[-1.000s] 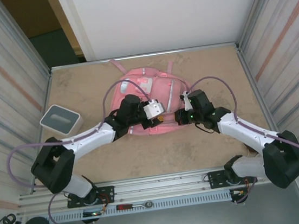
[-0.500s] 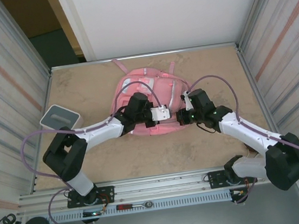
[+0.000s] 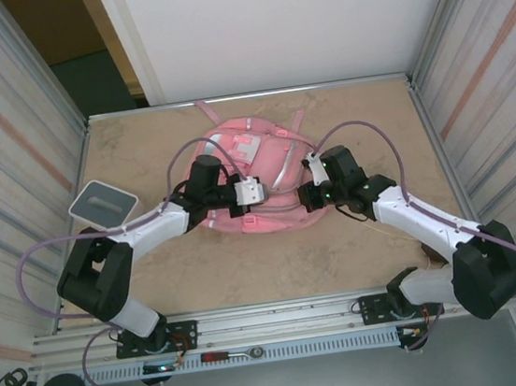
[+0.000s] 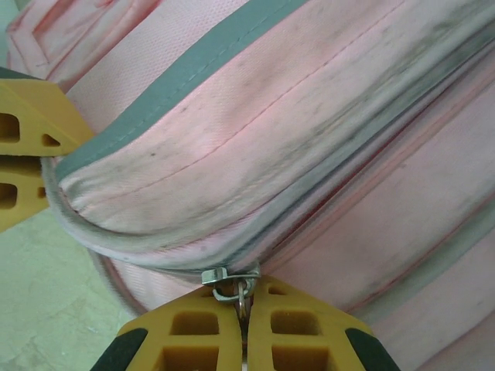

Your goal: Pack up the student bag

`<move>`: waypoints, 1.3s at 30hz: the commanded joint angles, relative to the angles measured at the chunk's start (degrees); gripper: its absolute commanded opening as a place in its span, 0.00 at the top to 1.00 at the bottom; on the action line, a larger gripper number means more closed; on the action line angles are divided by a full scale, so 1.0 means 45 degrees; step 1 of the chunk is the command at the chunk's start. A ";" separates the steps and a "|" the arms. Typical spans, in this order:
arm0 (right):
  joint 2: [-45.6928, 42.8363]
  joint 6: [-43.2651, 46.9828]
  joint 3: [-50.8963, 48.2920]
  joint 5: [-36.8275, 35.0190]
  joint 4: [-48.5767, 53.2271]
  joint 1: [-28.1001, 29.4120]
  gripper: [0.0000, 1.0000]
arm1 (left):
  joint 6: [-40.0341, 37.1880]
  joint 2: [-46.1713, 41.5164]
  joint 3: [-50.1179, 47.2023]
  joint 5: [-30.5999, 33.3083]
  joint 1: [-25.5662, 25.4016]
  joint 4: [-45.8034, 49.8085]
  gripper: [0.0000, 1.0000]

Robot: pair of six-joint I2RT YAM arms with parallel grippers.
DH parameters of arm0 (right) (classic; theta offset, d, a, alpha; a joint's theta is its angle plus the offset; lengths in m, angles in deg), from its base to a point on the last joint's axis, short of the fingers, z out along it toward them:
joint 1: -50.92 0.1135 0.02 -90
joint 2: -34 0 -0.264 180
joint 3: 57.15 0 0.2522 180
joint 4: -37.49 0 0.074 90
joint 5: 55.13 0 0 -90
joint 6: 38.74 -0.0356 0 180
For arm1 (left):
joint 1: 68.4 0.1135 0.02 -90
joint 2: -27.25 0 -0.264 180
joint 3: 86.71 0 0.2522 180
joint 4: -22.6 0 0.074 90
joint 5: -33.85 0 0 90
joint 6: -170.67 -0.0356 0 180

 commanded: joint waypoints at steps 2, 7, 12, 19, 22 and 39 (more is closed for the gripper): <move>0.0345 0.0673 0.0409 -0.0614 0.1018 -0.0618 1.00 | -0.0087 -0.1087 -0.0485 0.0608 0.1287 0.0406 0.87; 0.0300 0.0806 0.0615 0.0400 0.0622 0.0279 1.00 | 0.0687 -0.2004 -0.0901 0.0480 0.1174 0.0641 0.66; 0.0073 0.0422 0.0628 0.0703 0.0222 0.1014 1.00 | 0.1242 -0.3628 -0.1649 0.1274 -0.0100 0.0425 0.47; -0.0397 -0.0160 0.0609 0.1236 -0.0408 0.1722 1.00 | 0.0110 -0.3178 -0.0986 0.3066 -0.2045 0.0827 0.45; -0.0706 -0.0270 0.0550 0.1287 -0.0544 0.1935 1.00 | -0.0243 -0.2446 -0.0421 0.3127 -0.2140 0.0981 0.45; -0.0567 0.0275 0.0256 0.0928 0.1208 -0.0119 1.00 | -0.0243 -0.2022 -0.0821 0.1844 -0.0894 0.0373 0.92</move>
